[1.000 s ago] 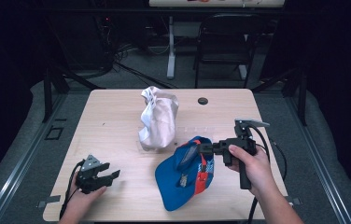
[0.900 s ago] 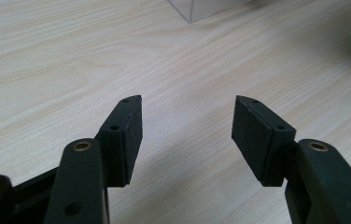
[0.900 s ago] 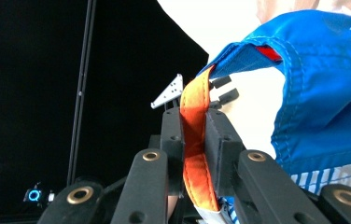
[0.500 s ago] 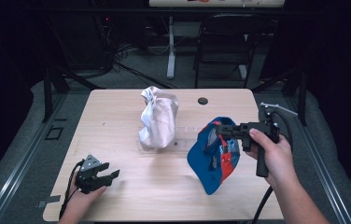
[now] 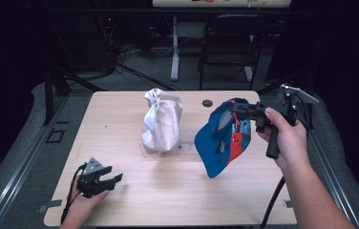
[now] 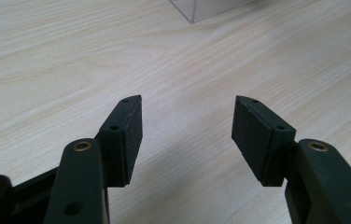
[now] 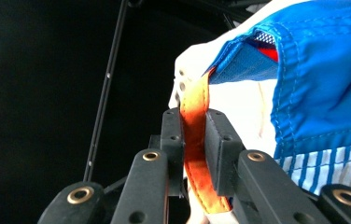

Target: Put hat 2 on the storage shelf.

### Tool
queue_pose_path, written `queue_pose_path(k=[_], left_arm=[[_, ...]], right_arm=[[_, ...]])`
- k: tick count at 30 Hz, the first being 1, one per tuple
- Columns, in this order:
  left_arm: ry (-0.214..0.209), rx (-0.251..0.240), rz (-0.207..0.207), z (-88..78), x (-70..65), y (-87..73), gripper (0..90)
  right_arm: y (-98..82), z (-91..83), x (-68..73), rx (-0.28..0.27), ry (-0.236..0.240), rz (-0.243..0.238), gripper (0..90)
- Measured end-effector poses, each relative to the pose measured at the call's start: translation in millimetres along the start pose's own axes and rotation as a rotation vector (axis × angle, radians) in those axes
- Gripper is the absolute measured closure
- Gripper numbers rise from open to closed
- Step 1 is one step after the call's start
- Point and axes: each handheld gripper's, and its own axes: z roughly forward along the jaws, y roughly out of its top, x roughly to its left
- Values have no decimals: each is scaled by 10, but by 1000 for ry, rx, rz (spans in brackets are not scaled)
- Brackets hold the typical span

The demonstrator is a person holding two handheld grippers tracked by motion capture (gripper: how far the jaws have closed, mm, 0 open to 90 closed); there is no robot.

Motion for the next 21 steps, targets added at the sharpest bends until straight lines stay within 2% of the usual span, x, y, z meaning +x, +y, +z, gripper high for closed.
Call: queue_pose_path(k=[2,4,11,15,18,21], left_arm=[[0,0,1,-1,1,1,436],[0,-1,1,-2,1,1,436],[-3,-3,-1,-3,13,0,436],[0,-9,-3,-1,19,-2,436],[-5,-1,2,-5,19,5,436],[-2,0,6,-6,16,7,436]], right_arm=[[71,53,51,-28,-19,4,790],[100,64,59,-33,-24,-2,789],[269,153,140,-103,-28,18,789],[334,216,148,-114,-32,23,789],[371,280,144,-143,-32,33,789],[404,342,126,-161,-50,38,789]])
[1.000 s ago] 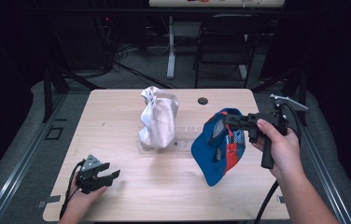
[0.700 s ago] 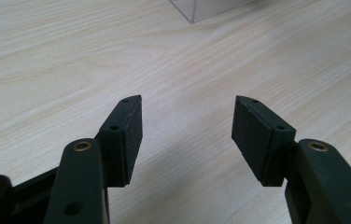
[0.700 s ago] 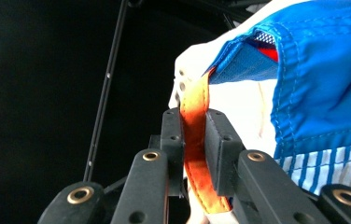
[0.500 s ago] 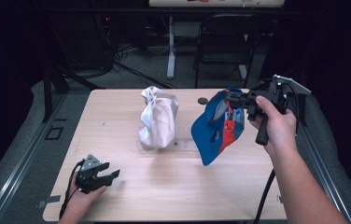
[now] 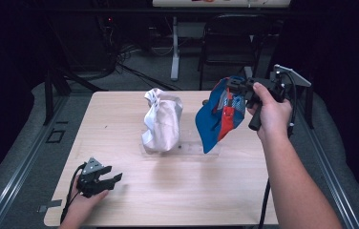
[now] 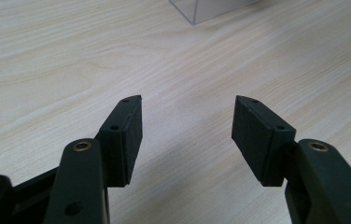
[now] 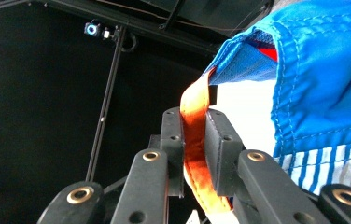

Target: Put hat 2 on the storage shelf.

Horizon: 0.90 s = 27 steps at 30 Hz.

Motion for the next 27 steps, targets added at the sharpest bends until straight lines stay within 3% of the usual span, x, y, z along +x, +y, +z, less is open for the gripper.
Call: queue_pose_path(k=[5,15,27], left_arm=[[2,-12,-6,2,8,-7,436],[2,0,1,1,4,2,436],[-2,-3,0,3,7,1,436]], right_arm=[[50,79,-53,-13,-33,11,789],[87,53,-158,-32,-74,22,789],[19,204,-196,-2,-74,16,788]])
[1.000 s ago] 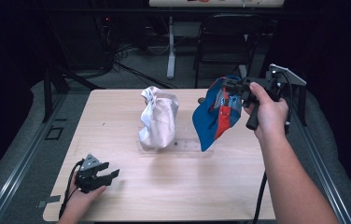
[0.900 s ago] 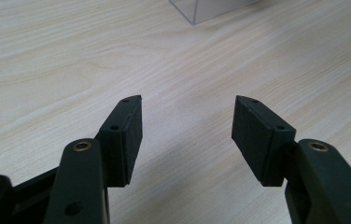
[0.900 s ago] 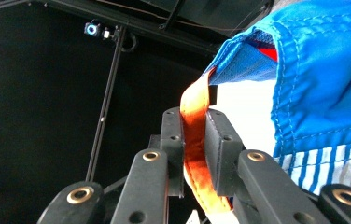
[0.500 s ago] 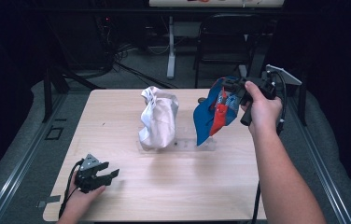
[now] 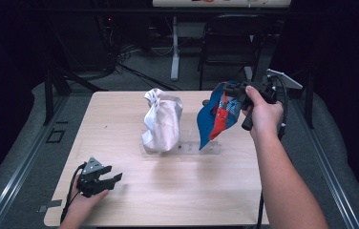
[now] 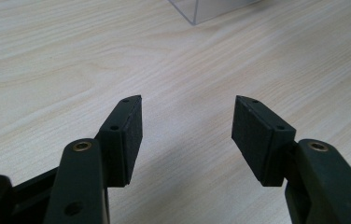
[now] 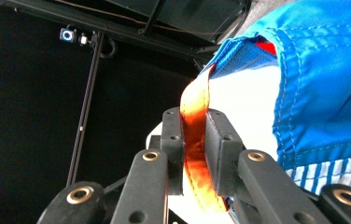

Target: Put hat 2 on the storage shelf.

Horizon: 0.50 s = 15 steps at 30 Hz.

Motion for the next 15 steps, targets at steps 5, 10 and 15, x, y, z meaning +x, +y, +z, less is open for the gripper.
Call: queue_pose_path(k=[5,10,15], left_arm=[[2,2,0,-1,-4,2,436],[1,3,-3,4,-7,3,436],[0,1,0,1,-6,5,437]], right_arm=[[-37,59,-26,22,-5,0,788],[-71,111,-78,39,-21,-6,787],[-96,145,-129,49,-35,-3,786]])
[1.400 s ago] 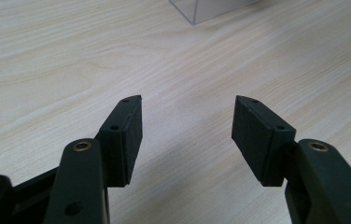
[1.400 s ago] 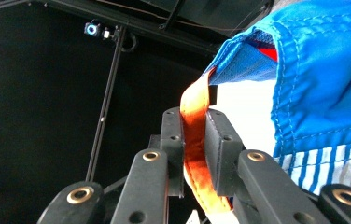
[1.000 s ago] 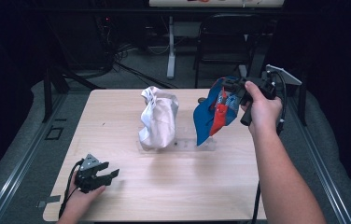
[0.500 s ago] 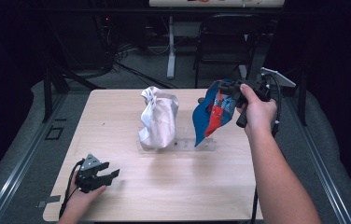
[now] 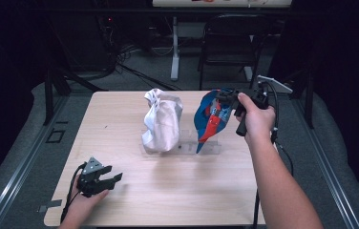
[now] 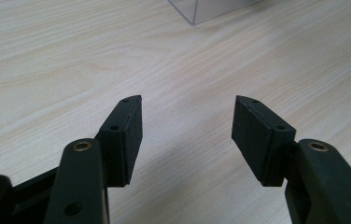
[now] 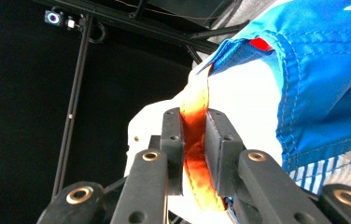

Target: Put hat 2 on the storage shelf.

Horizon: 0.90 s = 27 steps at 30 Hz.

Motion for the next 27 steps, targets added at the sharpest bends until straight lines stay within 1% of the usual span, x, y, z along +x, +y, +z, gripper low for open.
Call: queue_pose_path(k=[3,6,16,23,25,26,27], left_arm=[[1,3,1,2,4,-3,436],[0,-2,-2,0,7,-5,436],[0,-2,-1,1,5,-5,436],[0,-1,-3,2,6,-5,436],[0,-2,-2,1,6,-5,436],[0,-2,-2,0,7,-6,436],[0,-2,-2,0,7,-6,436]], right_arm=[[-11,28,-42,15,-11,1,786],[-18,33,-50,15,-10,-3,785],[-41,21,-33,34,-22,-27,782],[-39,-11,-36,34,-28,-35,780],[-45,-23,-31,25,-30,-39,771],[-41,-37,-35,36,-32,-49,767],[-41,-37,-35,36,-32,-49,767]])
